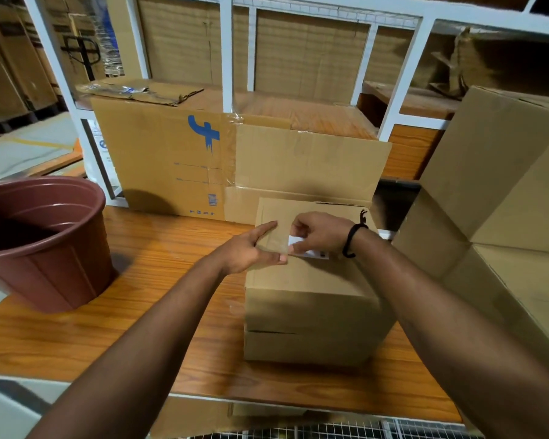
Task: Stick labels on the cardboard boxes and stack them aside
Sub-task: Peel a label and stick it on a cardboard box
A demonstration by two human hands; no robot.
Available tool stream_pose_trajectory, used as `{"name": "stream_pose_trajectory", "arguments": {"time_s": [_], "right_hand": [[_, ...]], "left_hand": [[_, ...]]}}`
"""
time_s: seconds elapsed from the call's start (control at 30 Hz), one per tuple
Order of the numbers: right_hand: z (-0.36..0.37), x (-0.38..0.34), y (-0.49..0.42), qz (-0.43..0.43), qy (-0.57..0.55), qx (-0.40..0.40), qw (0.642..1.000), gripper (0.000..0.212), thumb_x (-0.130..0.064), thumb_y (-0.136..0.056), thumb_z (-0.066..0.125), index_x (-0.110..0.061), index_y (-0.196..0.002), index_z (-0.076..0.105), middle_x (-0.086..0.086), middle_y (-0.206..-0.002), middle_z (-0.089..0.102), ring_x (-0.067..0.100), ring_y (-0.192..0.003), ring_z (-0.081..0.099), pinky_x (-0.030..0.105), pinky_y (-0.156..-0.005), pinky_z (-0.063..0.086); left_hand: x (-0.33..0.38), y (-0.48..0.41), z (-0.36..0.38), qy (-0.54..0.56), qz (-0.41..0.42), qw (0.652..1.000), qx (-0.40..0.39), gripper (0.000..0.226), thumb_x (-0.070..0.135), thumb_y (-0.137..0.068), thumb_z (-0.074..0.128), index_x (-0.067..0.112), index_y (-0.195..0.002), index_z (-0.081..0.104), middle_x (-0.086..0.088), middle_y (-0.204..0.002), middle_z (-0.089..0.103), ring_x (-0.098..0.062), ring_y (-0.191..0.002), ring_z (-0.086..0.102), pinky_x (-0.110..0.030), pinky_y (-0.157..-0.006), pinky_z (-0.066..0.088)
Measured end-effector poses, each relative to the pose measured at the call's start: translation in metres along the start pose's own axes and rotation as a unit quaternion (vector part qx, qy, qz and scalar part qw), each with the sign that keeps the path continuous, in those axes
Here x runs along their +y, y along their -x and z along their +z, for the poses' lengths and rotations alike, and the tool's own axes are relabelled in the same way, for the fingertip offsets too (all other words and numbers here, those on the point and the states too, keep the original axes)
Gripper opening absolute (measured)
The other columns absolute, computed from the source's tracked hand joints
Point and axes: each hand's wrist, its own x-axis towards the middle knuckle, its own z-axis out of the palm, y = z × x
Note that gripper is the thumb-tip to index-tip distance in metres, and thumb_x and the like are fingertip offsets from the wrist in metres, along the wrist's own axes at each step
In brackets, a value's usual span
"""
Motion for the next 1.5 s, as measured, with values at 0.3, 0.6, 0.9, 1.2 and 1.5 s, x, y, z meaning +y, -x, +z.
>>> {"name": "stream_pose_trajectory", "arguments": {"time_s": [0.3, 0.6, 0.9, 1.2, 1.5], "right_hand": [[-0.022, -0.008, -0.001, 0.013, -0.088, -0.018, 0.996, 0.024, -0.015, -0.078, 0.079, -0.015, -0.094, 0.061, 0.008, -0.089, 0.069, 0.020, -0.076, 0.064, 0.033, -0.065, 0.051], [-0.026, 0.007, 0.032, 0.076, -0.356, 0.169, 0.916, 0.034, 0.002, -0.075, 0.078, -0.009, -0.103, 0.062, 0.005, -0.087, 0.071, 0.021, -0.080, 0.070, 0.035, -0.067, 0.057], [0.014, -0.022, 0.041, 0.122, -0.495, 0.150, 0.847, 0.042, 0.001, -0.073, 0.078, -0.006, -0.109, 0.058, 0.017, -0.102, 0.068, 0.028, -0.092, 0.069, 0.044, -0.090, 0.055], [0.021, -0.046, 0.063, 0.066, -0.445, 0.187, 0.873, 0.014, -0.015, -0.093, 0.061, -0.018, -0.104, 0.069, 0.006, -0.115, 0.067, 0.021, -0.095, 0.066, 0.040, -0.089, 0.054], [0.050, -0.072, 0.048, -0.082, -0.428, 0.144, 0.888, 0.020, -0.006, -0.081, 0.074, -0.012, -0.099, 0.070, 0.006, -0.098, 0.073, 0.014, -0.086, 0.068, 0.027, -0.069, 0.052]], "left_hand": [[-0.001, 0.002, -0.003, 0.000, -0.011, 1.000, -0.001, 0.110, 0.073, -0.048, 0.077, 0.055, -0.146, 0.029, 0.010, -0.155, 0.037, -0.017, -0.140, 0.036, -0.042, -0.116, 0.032], [0.003, 0.004, -0.001, -0.057, 0.011, 0.997, 0.057, 0.118, 0.081, -0.044, 0.076, 0.044, -0.148, 0.035, 0.006, -0.156, 0.036, -0.020, -0.141, 0.037, -0.043, -0.115, 0.033], [0.015, 0.012, 0.008, -0.318, 0.479, 0.756, 0.313, 0.023, 0.026, -0.085, 0.067, 0.015, -0.104, 0.074, -0.010, -0.115, 0.068, -0.034, -0.107, 0.059, -0.047, -0.089, 0.045], [0.011, 0.043, -0.014, 0.078, 0.243, 0.927, 0.277, 0.018, 0.017, -0.089, 0.071, 0.014, -0.071, 0.067, 0.006, -0.066, 0.063, -0.012, -0.062, 0.053, -0.033, -0.059, 0.041], [0.000, 0.071, -0.011, 0.268, 0.194, 0.933, 0.144, 0.012, 0.007, -0.095, 0.058, 0.006, -0.085, 0.065, -0.003, -0.059, 0.062, -0.013, -0.056, 0.056, -0.026, -0.060, 0.049]]}}
